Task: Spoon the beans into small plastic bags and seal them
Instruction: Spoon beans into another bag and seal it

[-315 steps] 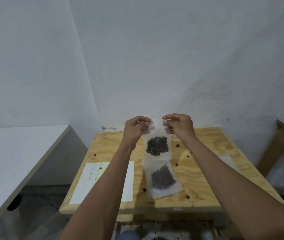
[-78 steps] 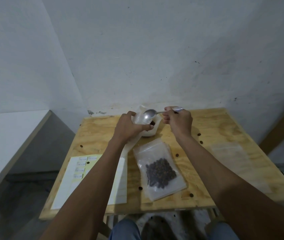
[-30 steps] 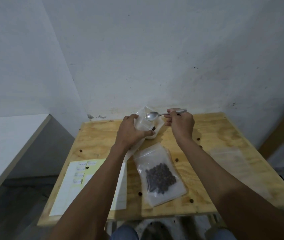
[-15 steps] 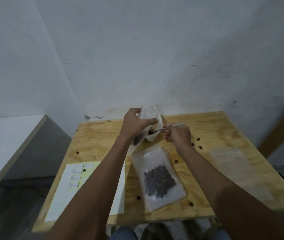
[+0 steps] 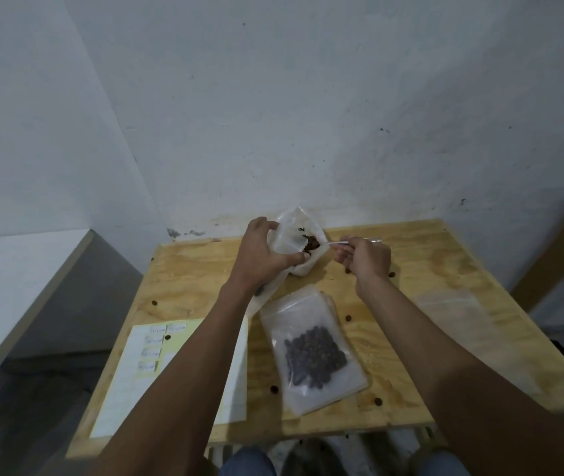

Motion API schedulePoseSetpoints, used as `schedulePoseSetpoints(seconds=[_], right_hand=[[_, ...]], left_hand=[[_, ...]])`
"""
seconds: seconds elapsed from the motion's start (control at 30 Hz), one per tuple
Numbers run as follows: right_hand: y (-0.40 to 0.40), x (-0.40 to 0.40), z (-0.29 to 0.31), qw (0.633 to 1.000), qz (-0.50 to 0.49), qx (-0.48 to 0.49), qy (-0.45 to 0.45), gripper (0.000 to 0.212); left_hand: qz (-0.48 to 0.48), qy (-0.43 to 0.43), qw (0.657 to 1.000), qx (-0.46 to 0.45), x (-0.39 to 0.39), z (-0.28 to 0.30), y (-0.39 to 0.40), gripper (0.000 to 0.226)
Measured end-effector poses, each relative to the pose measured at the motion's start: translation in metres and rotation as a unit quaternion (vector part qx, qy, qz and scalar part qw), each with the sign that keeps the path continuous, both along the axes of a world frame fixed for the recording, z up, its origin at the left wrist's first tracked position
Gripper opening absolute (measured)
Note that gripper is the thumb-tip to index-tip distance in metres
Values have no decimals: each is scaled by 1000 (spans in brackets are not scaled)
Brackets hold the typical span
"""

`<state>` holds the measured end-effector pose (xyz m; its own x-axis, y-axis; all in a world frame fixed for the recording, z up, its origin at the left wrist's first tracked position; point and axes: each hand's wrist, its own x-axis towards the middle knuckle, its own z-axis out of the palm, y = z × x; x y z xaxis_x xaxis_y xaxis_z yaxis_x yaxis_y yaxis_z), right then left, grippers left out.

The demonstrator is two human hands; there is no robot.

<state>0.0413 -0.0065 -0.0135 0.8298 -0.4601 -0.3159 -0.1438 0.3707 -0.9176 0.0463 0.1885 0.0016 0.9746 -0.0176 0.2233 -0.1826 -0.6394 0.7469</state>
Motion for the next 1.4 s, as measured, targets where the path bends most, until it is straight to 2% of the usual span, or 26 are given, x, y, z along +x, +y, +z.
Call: schedulePoseSetpoints(seconds=[0.33,0.43,0.57,0.67,0.73,0.8,0.9,1.03,1.1,1.23,1.3,1.37,1.4], right_hand=[[-1,-8,46,997,7,-17,-71,12],[4,-15,51,994,45,-62,-82,13],[14,-26,54,972,126,-171,-103,14],[18,-25,53,974,66,-180,-120,14],[18,-22,49,983,0,-152,-103,12],[18,-18,39,985,-20,-157,-71,12],[21,-10,21,986,1,-169,-1,14],[29,-7,6,973,49,-212,83,19],[31,-7,5,961,74,-241,114,27],[25,-5,13,957,80,-242,136,73],[21,-7,19,947,82,-272,152,88],[21,-16,32,930,63,-342,122,89],[20,-20,39,930,46,-358,64,78]], left_hand=[[37,-35,997,49,-20,-2,2,98],[39,-46,997,43,-23,1,0,97],[38,-57,997,42,-24,4,-1,95],[47,-49,997,27,-27,7,3,107],[60,-52,997,9,-30,10,9,117],[73,-62,995,-17,-30,10,17,115],[98,-78,991,-39,-30,11,26,102],[104,-94,989,-42,-31,12,31,100],[101,-100,989,-43,-31,13,30,101],[93,-110,989,-40,-33,14,23,101],[91,-118,988,-48,-35,15,19,101],[90,-128,986,-58,-38,19,14,102],[89,-132,985,-63,-39,21,11,102]])
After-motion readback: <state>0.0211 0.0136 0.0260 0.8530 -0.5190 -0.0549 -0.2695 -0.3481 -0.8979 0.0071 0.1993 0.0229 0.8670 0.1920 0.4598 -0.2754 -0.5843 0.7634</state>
